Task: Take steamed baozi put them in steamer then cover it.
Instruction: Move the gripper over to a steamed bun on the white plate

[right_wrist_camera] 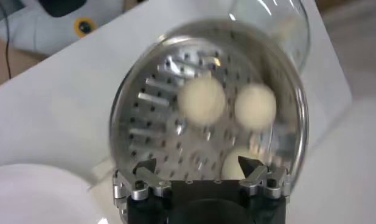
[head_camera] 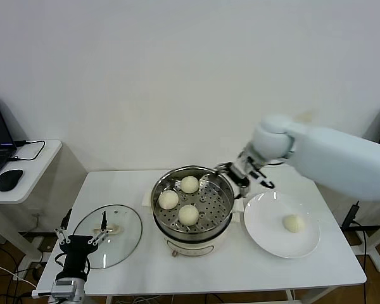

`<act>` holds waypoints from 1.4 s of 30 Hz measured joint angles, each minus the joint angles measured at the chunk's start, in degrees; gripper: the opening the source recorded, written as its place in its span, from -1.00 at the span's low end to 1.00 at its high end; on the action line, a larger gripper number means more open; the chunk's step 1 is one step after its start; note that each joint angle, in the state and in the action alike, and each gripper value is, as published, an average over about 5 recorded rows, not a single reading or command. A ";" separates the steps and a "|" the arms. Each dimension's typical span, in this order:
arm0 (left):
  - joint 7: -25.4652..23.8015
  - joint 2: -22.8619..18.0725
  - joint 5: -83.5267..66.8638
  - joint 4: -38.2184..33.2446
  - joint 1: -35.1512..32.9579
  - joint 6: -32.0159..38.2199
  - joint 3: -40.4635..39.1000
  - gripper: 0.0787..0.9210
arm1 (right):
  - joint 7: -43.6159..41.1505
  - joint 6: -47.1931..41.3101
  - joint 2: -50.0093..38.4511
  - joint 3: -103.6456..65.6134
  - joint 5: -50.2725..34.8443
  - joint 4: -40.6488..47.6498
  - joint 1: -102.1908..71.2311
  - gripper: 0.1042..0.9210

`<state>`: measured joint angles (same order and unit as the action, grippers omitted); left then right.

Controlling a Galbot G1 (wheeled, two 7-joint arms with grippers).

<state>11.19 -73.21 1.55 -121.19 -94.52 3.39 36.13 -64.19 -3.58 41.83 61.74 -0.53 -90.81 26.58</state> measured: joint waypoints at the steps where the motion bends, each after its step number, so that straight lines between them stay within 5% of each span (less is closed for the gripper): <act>1: -0.01 0.08 0.00 0.11 0.04 0.01 -0.05 0.77 | -0.20 -0.76 -1.38 -0.66 0.30 0.02 -0.56 0.76; 17: -0.11 0.92 0.04 1.29 -0.10 0.22 -0.57 0.77 | -1.12 -5.52 -14.10 -18.06 8.73 4.61 -20.81 0.76; 42: -0.21 0.88 0.24 2.55 -0.57 0.30 0.03 0.77 | 1.10 -5.28 -7.08 -33.41 19.01 19.35 -40.97 0.76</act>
<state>10.98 -72.33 1.79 -118.64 -95.09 3.68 36.16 -63.09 -8.86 34.74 28.33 18.48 -71.46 -14.40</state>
